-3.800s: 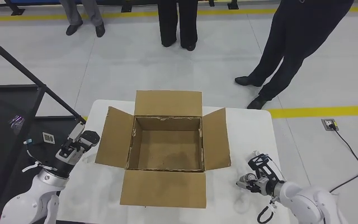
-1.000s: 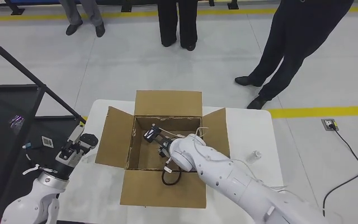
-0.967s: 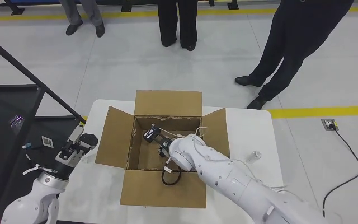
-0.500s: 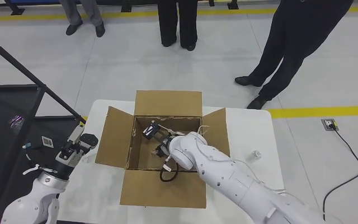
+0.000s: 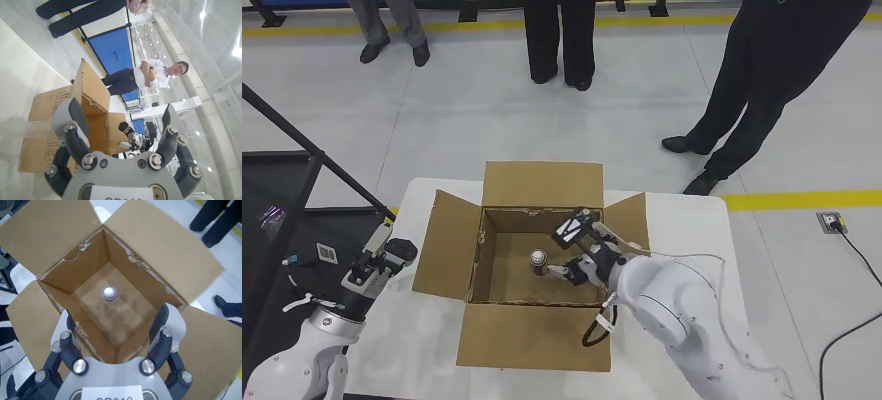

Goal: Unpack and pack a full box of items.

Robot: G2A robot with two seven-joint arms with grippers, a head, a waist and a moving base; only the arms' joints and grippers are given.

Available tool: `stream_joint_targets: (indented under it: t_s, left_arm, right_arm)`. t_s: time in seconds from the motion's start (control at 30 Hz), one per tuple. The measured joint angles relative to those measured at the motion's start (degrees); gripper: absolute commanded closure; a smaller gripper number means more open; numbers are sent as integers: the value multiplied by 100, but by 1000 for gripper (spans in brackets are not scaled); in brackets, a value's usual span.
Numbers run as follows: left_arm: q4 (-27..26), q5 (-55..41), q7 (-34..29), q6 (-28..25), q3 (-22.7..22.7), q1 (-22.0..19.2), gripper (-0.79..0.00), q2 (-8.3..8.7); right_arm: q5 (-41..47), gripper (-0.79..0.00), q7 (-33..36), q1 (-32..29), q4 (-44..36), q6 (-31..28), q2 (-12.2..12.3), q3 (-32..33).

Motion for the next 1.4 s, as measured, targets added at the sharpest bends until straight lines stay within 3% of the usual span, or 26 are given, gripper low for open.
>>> stream_joint_targets:
  t_s: [0.2,0.4,0.63,0.73,0.87,1.0,1.03,1.23,1.3,1.4]
  left_arm:
    - [0,0,0,0,0,0,-785,0]
    - [0,0,0,0,0,0,-785,0]
    - [0,0,0,0,0,0,-785,0]
    - [0,0,0,0,0,0,-785,0]
    - [0,0,0,0,0,0,-785,0]
    - [0,0,0,0,0,0,-785,0]
    - [0,0,0,0,0,0,-785,0]
    - [0,0,0,0,0,0,-785,0]
    - [0,0,0,0,0,0,-785,0]
    - [0,0,0,0,0,0,-785,0]
  right_arm:
    - [47,-785,-146,-1372,-1188,-22,265,2013]
    - [286,-785,-444,-2182,-852,22,371,3473]
    - [441,-785,-520,-1984,605,-716,439,3391]
    - [322,-785,-570,-1829,1070,-733,454,3273]
    - [375,-730,-552,-1662,1498,-868,481,3215]
    - [390,-514,-479,-1626,1642,-968,518,3226]
    - [400,-385,-469,-1628,1659,-971,526,3221]
    - [456,-317,-400,-1613,1805,-1033,570,3190]
    - [460,-237,-405,-1595,1863,-1016,580,3175]
    - [461,-25,-412,-1540,1952,-969,597,3148]
